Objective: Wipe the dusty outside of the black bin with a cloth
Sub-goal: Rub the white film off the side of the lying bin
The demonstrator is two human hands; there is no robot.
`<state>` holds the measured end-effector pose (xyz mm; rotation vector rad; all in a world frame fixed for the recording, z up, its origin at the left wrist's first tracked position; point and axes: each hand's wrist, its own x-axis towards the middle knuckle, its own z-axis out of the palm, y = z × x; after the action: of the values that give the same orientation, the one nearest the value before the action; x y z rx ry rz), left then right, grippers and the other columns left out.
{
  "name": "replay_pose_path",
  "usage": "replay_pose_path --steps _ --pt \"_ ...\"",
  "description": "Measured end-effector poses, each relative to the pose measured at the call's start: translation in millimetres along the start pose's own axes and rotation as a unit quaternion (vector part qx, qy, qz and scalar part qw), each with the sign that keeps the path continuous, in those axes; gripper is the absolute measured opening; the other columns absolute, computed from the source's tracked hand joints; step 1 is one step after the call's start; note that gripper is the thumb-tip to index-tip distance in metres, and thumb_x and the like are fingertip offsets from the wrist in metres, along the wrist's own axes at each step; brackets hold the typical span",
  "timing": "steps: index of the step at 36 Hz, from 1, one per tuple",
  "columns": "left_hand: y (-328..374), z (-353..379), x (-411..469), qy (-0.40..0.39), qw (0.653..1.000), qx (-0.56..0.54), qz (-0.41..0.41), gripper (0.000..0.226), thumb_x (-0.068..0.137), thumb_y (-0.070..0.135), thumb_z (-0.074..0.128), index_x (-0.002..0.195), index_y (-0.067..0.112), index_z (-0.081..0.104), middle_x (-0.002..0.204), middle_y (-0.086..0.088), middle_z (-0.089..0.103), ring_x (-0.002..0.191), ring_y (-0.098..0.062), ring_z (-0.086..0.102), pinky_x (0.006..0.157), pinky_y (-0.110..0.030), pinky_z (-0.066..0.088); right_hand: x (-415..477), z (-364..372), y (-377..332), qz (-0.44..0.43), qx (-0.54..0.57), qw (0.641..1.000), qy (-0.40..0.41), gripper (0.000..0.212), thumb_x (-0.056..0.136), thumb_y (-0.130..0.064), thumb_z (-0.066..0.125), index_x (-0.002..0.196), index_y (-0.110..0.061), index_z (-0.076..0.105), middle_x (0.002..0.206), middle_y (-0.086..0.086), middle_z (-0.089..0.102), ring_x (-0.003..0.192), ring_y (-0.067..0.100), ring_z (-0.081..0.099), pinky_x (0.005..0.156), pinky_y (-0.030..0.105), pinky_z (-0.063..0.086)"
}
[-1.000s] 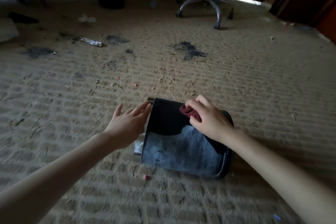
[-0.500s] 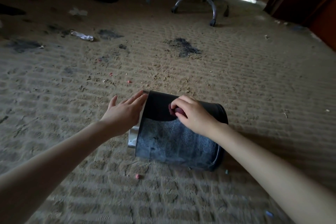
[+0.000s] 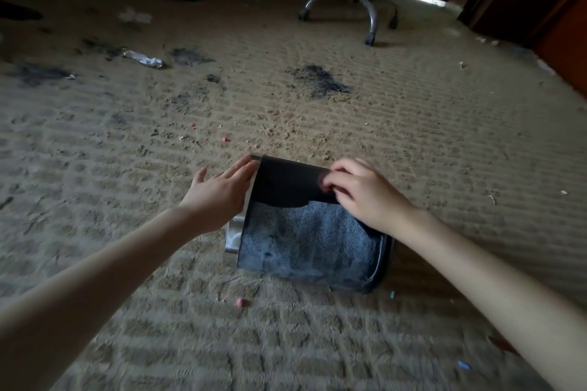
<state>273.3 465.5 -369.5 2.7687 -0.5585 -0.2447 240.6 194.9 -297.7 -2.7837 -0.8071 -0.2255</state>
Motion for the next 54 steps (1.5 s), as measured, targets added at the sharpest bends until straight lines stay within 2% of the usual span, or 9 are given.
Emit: replay_pose_path --steps 5,16,23,28,35,40,45,49,54 --pt "-4.6 3.4 0.6 -0.001 1.000 0.006 0.007 0.067 0.097 0.029 0.037 0.147 0.032 -0.007 0.152 0.019 -0.016 0.139 -0.011 0.026 0.112 -0.055 0.013 27.5 30.5 -33.6 -0.101 -0.020 0.994 -0.032 0.019 0.073 0.010 0.067 0.086 -0.003 0.067 0.094 0.013 0.060 0.086 0.033 0.054 0.074 0.044 0.052" --pt "2.4 -0.6 -4.3 0.015 1.000 -0.025 0.003 0.058 0.100 0.026 0.031 0.147 0.033 -0.002 0.152 0.021 -0.010 0.135 -0.009 0.032 0.110 -0.049 0.025 -53.2 2.1 23.9 0.007 -0.078 0.996 -0.050 0.020 0.069 0.005 0.073 0.084 -0.007 0.068 0.095 0.009 0.061 0.084 0.030 0.056 0.070 0.043 0.054" --pt "5.3 -1.4 -6.0 0.017 0.999 -0.036 0.001 0.059 0.098 0.028 0.032 0.148 0.032 0.000 0.154 0.020 -0.007 0.134 -0.009 0.034 0.108 -0.043 0.029 3.2 8.7 -17.6 -0.016 -0.010 1.000 0.017 0.015 0.078 0.004 0.066 0.090 -0.004 0.069 0.095 0.010 0.063 0.092 0.031 0.057 0.075 0.039 0.051" --pt "3.5 -1.5 -6.6 0.028 0.999 -0.038 0.011 0.057 0.094 0.040 0.022 0.147 0.034 0.003 0.155 0.019 -0.002 0.132 -0.012 0.038 0.104 -0.041 0.035 47.8 41.3 -42.4 -0.040 0.006 0.999 -0.006 0.015 0.082 0.005 0.059 0.095 -0.001 0.066 0.099 0.016 0.059 0.093 0.035 0.051 0.075 0.049 0.049" --pt "4.3 -3.2 -9.2 0.029 0.998 -0.048 0.004 0.052 0.100 0.030 0.026 0.148 0.035 0.005 0.152 0.023 -0.004 0.130 -0.013 0.041 0.102 -0.037 0.035 7.8 41.7 -15.4 0.062 0.022 0.997 0.051 0.016 0.078 0.005 0.066 0.090 -0.004 0.070 0.095 0.010 0.066 0.092 0.031 0.059 0.086 0.040 0.046" --pt "3.8 -2.0 -9.1 0.028 0.998 -0.061 0.005 0.050 0.101 0.034 0.021 0.148 0.036 0.004 0.153 0.023 -0.004 0.132 -0.012 0.039 0.103 -0.038 0.034 -25.9 14.7 17.1 0.131 -0.002 0.991 0.017 0.014 0.082 0.000 0.063 0.092 -0.006 0.070 0.097 0.006 0.063 0.094 0.027 0.057 0.086 0.043 0.048" --pt "4.3 -1.8 -7.1 0.028 0.998 -0.062 0.002 0.051 0.101 0.032 0.024 0.148 0.034 0.005 0.153 0.022 -0.002 0.129 -0.014 0.043 0.101 -0.038 0.036 -9.5 18.7 -17.5 0.048 0.004 0.996 0.070 0.015 0.079 0.002 0.067 0.093 -0.005 0.069 0.093 0.010 0.062 0.089 0.027 0.058 0.081 0.035 0.050" --pt "7.1 -3.1 -9.2 0.034 0.997 -0.066 0.004 0.049 0.101 0.034 0.022 0.148 0.034 0.008 0.153 0.023 -0.001 0.131 -0.013 0.040 0.103 -0.037 0.034 10.2 43.3 -46.8 -0.033 -0.021 0.999 0.025 0.017 0.071 0.006 0.070 0.086 -0.003 0.066 0.088 0.014 0.058 0.079 0.031 0.054 0.065 0.044 0.052" --pt "5.9 -4.0 -11.6 0.033 0.997 -0.066 0.014 0.049 0.101 0.033 0.022 0.148 0.034 0.008 0.144 0.028 -0.006 0.130 -0.013 0.041 0.104 -0.037 0.034 -18.0 40.5 -26.1 -0.008 -0.046 0.999 0.023 0.022 0.067 0.004 0.076 0.087 -0.004 0.068 0.094 0.013 0.062 0.081 0.030 0.057 0.068 0.041 0.052"
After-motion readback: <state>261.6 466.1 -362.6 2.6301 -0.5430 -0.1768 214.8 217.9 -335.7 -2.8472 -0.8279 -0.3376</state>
